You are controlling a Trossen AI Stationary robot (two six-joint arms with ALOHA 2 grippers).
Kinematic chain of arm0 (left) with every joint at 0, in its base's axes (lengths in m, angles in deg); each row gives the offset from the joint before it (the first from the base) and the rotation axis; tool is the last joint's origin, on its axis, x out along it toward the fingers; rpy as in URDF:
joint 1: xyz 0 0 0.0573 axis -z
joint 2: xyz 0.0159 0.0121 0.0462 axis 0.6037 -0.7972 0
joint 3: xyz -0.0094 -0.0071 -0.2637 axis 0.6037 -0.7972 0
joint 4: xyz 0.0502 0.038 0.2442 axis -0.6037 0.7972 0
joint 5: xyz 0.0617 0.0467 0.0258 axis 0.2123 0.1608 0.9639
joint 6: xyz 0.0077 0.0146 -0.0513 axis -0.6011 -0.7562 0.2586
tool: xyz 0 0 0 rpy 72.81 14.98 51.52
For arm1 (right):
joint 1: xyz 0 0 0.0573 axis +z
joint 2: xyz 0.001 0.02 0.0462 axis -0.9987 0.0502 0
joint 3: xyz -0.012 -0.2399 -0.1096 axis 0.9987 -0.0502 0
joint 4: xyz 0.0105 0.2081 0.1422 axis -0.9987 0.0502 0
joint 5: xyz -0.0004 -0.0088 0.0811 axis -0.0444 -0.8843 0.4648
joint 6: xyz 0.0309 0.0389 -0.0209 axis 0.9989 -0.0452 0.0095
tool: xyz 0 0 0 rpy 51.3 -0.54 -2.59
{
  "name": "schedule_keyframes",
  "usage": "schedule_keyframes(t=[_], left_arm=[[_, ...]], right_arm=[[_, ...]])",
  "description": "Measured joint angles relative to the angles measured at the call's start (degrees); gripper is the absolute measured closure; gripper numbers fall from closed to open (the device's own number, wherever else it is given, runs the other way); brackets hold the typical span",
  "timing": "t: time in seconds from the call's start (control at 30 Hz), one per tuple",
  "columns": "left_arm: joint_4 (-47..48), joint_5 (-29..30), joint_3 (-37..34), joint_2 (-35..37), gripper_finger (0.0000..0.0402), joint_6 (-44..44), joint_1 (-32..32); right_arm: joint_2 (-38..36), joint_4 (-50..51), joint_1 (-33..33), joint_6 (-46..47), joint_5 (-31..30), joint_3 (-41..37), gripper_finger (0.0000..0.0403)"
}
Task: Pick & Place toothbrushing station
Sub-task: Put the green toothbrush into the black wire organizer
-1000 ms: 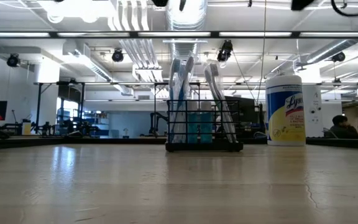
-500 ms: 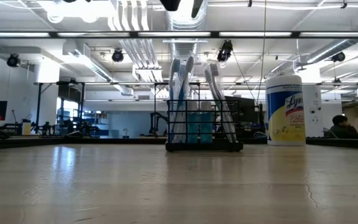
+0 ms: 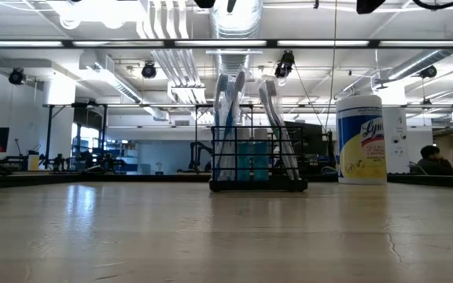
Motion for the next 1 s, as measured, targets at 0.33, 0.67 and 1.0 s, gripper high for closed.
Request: schedule_keyframes(t=[0.33, 0.67, 1.0], left_arm=[[0.35, -0.03, 0.0, -0.02, 0.0387, 0.0, 0.0], [1.03, -0.13, 0.0, -0.02, 0.0386, 0.04, 0.13], [1.3, -0.98, 0.0, -0.02, 0.0386, 0.04, 0.23]], right_arm=[[-0.77, -0.07, 0.02, -2.99, 0.0, -1.56, 0.0394], [-0.66, 0.18, 0.04, 0.75, 0.16, -1.1, 0.031], [-0.62, 0.22, 0.04, 1.74, 1.38, -1.1, 0.0168]])
